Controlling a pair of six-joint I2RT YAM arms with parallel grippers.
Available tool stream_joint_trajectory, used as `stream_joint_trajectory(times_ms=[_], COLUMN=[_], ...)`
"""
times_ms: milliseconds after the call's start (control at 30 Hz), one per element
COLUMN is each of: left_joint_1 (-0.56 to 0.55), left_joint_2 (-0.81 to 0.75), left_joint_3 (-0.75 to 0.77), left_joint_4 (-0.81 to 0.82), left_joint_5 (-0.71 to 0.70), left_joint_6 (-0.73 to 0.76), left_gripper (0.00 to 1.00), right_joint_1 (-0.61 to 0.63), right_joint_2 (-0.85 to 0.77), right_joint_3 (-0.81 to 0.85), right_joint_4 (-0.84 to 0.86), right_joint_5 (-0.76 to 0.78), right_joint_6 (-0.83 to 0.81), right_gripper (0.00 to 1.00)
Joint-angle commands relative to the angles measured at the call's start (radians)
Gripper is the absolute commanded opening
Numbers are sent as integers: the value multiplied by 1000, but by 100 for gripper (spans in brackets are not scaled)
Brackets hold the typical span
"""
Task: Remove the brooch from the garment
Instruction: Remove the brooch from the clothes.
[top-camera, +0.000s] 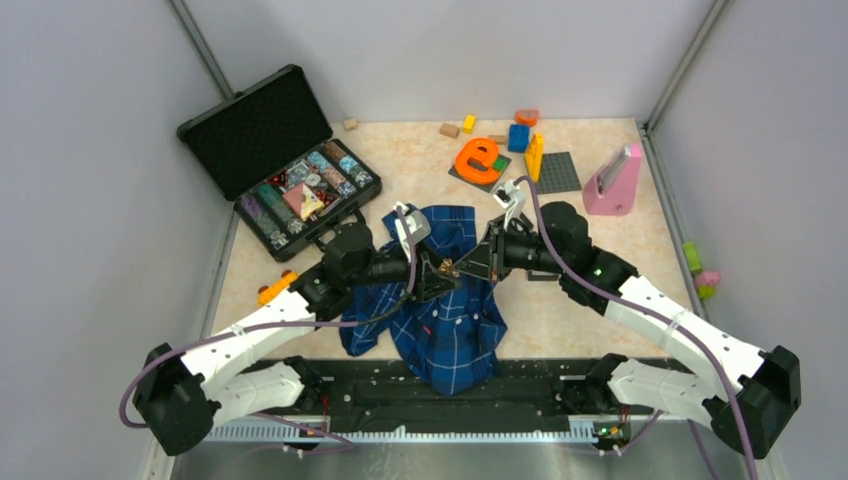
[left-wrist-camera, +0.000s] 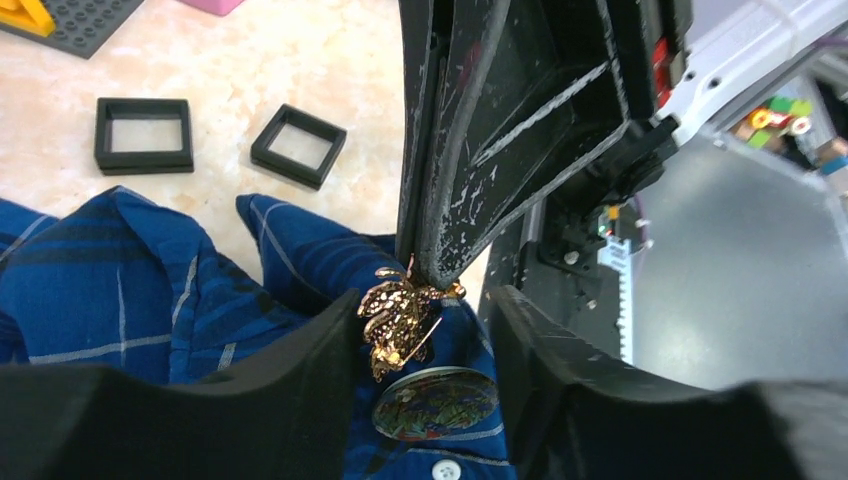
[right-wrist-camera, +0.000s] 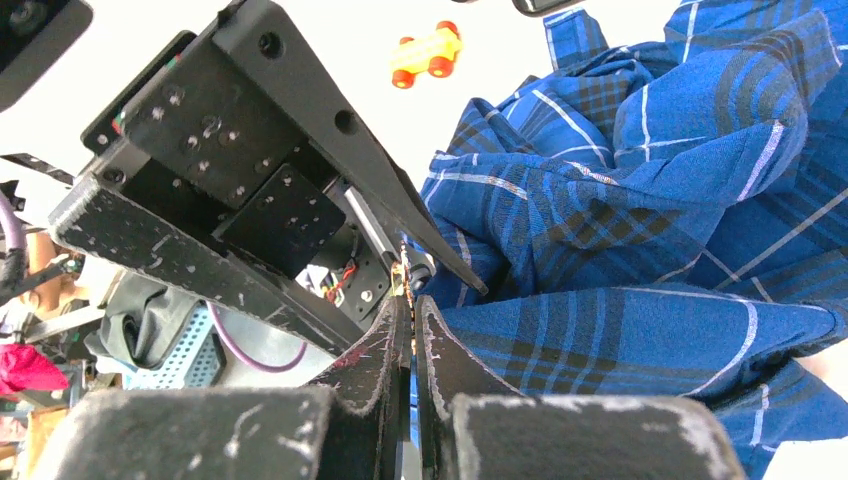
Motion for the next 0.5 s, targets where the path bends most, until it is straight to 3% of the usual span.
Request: stream_joint_trajectory(times_ms=[0,133,333,467], left_joint_1=[-28,-48,-76,-79], left_joint_2=[2,-5,9,5], left_joint_3=[74,105,135,137], left_joint_4=[-115,-203,-301,-298], left_joint_5=[-89,-166,-226,-227], left_joint_6=[101,152,189,188], left_gripper=[48,42,22,21], right_joint_1=[-8,-9,-10,-15], right_joint_2=[-17,-19,-21,-24], right_joint_3=[63,71,80,85], right_joint_4=[13,-7,-28,-36], right_joint_5=[22,40,52,48], right_joint_6=[-17,-30,-40,-41], right_gripper=[0,0,0,0])
